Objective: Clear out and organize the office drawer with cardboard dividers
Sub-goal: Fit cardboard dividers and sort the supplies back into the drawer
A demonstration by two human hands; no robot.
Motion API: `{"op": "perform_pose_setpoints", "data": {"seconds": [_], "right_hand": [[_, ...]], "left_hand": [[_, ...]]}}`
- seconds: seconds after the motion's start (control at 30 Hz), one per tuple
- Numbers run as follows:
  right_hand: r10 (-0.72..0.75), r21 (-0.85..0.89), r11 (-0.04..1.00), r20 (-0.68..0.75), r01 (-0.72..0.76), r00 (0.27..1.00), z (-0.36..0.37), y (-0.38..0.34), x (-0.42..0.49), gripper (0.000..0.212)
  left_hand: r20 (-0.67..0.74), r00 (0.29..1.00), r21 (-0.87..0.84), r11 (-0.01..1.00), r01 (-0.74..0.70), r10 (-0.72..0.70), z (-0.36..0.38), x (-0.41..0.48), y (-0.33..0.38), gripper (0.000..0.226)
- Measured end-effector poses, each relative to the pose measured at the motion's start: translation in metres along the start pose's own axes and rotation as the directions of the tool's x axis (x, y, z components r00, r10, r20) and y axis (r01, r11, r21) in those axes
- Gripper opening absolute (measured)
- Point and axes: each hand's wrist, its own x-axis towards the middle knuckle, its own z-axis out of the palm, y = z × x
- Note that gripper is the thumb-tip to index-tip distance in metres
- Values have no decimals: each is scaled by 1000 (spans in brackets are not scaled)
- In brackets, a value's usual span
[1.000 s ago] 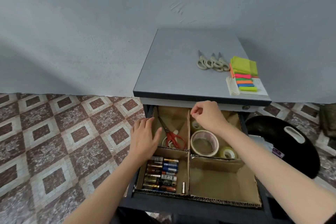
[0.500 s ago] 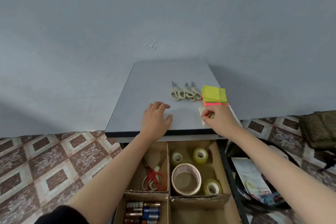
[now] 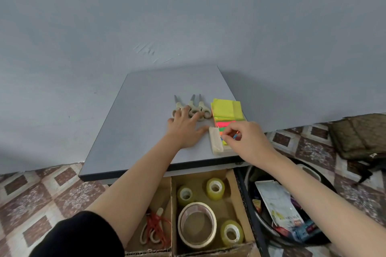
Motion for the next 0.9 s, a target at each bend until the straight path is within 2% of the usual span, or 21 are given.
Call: {"op": "perform_pose_setpoints", "data": {"seconds": [0.2,0.53,0.67,0.9], "right_hand": [[6,10,1000,-9,-6,1000,2,-3,-1,12],[4,75,997,59,-8,998,15,-32,-2,13],[0,22,1000,90,-2,996,28,-47,-1,11],[8,6,1000,110,-8,994,44,-61,-1,13]], "left_hand": [[-18,1000,15,1000,-5,5,2,-8,-7,52],[-62,998,20,999,-24,26,4,-60,-28,53],[-65,998,35,999,-22,24,4,-92,-34,55],[-24,1000,-70,997,-22,20,2,-121,-44,59]]}}
